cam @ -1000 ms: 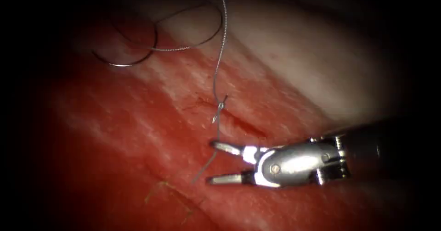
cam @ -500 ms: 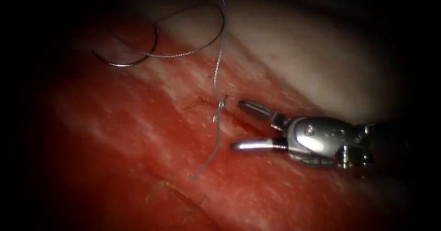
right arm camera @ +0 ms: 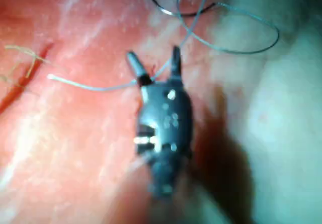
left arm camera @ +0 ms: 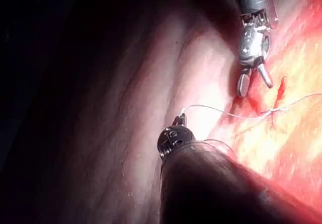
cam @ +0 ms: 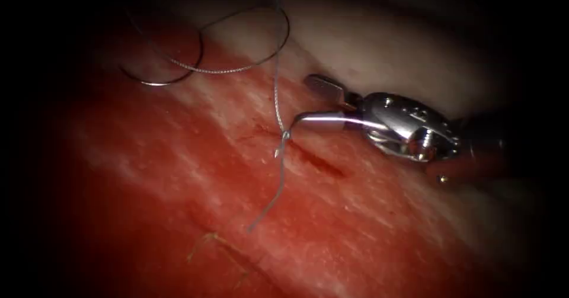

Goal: Wound Closure

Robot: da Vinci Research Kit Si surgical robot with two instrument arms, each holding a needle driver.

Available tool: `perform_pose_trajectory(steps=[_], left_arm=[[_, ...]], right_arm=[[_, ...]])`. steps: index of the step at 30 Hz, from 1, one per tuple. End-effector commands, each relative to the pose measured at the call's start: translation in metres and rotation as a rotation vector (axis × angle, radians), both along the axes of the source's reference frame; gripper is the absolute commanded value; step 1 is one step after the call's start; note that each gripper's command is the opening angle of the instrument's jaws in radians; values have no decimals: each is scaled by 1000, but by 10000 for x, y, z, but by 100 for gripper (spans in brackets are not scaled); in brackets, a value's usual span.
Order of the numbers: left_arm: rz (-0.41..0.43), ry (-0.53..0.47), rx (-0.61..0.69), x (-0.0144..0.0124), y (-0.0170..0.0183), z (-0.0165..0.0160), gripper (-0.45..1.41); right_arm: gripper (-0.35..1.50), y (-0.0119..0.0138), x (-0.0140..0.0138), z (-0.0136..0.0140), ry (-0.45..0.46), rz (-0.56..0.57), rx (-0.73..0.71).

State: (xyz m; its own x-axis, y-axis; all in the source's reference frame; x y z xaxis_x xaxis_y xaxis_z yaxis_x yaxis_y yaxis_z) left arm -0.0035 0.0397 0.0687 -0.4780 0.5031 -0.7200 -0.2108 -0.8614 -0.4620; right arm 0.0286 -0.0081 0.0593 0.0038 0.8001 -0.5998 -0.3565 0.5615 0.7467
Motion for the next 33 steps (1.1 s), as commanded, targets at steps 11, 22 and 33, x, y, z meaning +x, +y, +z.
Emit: perform_pose_trajectory(steps=[11,22,33], left_arm=[[10,0,-16,-8,-6,-6,-45],[25,-4,-31,-9,-9,-26,-45],[31,-10,-39,-12,-13,-45,-45]], right_arm=[[130,-5,29,16,-13,-21,75],[133,-4,44,42,-37,-9,106],[133,-8,64,55,-43,-27,112]])
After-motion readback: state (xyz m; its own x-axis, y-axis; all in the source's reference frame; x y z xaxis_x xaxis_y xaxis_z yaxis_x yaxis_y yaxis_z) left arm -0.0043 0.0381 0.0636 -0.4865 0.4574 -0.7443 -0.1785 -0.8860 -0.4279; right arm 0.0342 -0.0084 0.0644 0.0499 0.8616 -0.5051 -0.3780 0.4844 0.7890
